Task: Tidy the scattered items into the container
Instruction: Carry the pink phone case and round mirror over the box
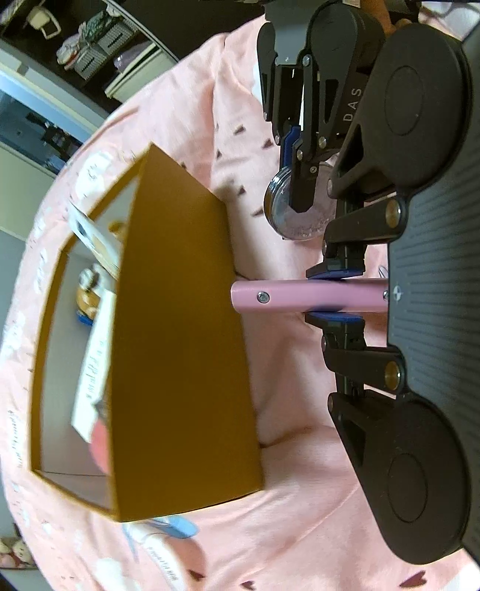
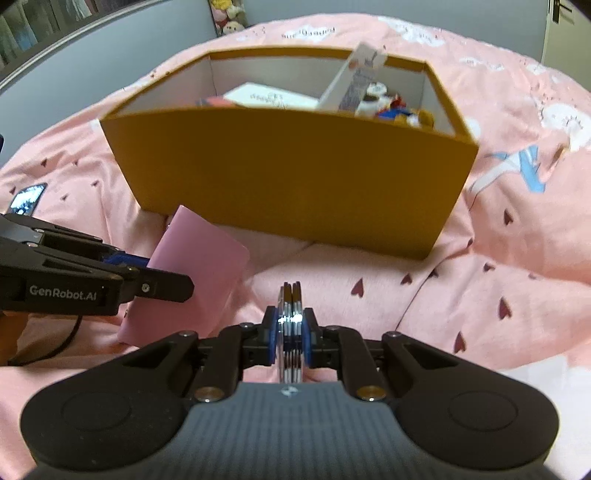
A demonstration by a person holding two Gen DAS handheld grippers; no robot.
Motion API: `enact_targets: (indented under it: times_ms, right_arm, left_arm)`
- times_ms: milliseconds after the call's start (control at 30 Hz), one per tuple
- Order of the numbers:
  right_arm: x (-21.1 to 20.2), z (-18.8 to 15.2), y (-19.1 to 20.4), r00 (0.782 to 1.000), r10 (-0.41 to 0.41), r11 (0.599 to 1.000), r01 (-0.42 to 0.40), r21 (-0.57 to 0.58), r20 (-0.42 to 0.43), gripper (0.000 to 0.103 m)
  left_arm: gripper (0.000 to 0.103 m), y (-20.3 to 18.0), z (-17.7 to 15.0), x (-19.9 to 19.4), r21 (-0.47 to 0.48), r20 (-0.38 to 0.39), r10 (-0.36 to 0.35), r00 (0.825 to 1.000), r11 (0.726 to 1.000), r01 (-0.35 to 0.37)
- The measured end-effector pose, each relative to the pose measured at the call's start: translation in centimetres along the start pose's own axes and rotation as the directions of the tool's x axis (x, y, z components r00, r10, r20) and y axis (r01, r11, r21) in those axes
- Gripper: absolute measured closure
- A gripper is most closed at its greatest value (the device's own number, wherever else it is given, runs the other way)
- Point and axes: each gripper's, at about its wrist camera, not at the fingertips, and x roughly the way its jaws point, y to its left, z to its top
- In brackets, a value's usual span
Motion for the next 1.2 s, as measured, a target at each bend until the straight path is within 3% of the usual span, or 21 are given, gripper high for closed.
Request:
enact_targets:
  times_ms: [300, 700, 933, 1200]
  right_arm:
    - [-4.0, 2.3, 0.2, 0.992, 0.077, 0.997, -0.079, 0.018, 0.101, 0.089]
    - [-9.2, 5.9, 1.5, 0.964, 0.099, 0.994, -0.083, -0.074, 0.247, 0.089]
    - [-9.3, 8.2, 1.6, 0.946, 0.103, 0.993, -0.078, -0.094, 0.307, 0.089]
    - [-6.7, 11.0, 0.5, 0.943, 0.072, 0.997, -0.061, -0.045, 0.325, 0.089]
  left_arm:
    - [0.083, -2.0, 1.4, -3.5, 0.033, 0.097, -0.034, 0.995, 0.999, 0.031]
    - [0.083, -3.1, 4.2, -7.5, 0.062, 0.216, -0.086, 0.973, 0.995, 0.074]
    - [0.083, -3.0, 6.6, -8.3, 0.05, 0.302, -0.078, 0.95, 0.997, 0.066]
    - [0.083, -1.9, 9.0, -6.9, -0.043, 0.376, 0.001, 0.927, 0.999, 0.016]
